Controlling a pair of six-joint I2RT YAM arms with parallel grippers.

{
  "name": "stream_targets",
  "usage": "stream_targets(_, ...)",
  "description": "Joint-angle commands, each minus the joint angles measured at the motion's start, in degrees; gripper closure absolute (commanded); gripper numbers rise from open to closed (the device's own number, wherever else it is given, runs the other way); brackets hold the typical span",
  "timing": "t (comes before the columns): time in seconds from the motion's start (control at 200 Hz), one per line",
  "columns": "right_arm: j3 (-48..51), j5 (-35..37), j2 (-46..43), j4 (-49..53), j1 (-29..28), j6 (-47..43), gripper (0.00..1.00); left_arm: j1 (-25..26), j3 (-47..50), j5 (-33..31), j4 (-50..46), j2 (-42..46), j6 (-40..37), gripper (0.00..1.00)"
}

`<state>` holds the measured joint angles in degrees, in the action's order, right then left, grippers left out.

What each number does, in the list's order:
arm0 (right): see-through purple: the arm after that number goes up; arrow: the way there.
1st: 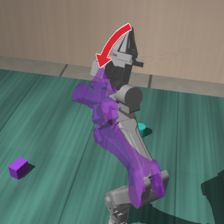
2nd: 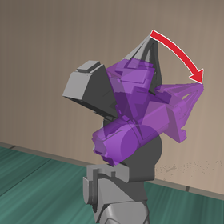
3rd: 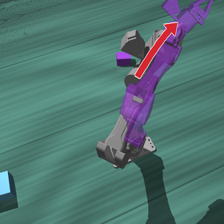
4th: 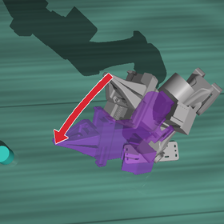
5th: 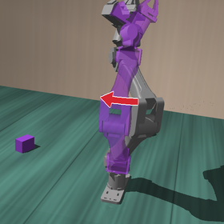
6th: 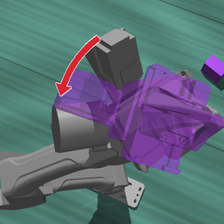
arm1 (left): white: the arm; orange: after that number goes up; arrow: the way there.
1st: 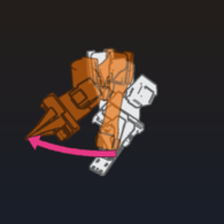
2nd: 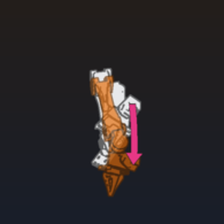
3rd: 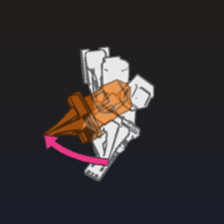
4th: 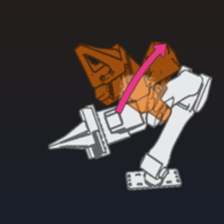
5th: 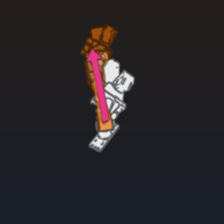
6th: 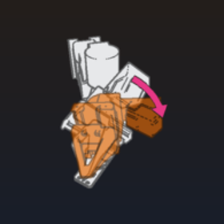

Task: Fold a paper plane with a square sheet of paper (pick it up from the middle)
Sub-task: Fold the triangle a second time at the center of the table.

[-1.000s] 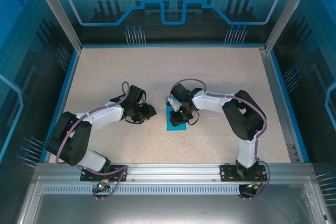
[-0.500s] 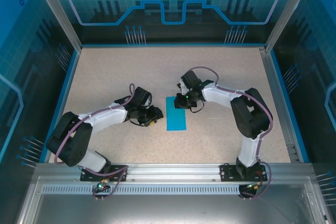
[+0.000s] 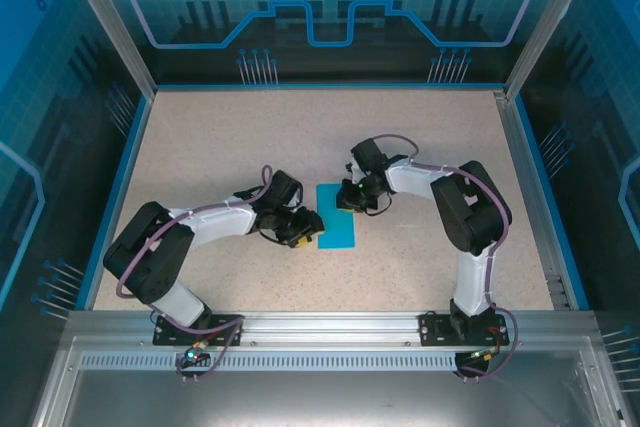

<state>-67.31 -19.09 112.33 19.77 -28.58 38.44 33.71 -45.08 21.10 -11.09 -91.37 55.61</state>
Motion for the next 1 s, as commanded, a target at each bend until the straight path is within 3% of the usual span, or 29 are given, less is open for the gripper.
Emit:
stream_targets(0.0, 2.95, -0.76, 2.26, -0.48, 2.0, 1.9, 0.84, 0.8, -1.99, 2.48, 0.54, -1.39, 1.19, 0.56)
stream_targets(0.995, 6.04, -6.75, 3.86, -4.25, 5.22, 2.79, 0.82, 2.02, -7.23, 1.4, -5.75, -7.25, -1.8, 0.48)
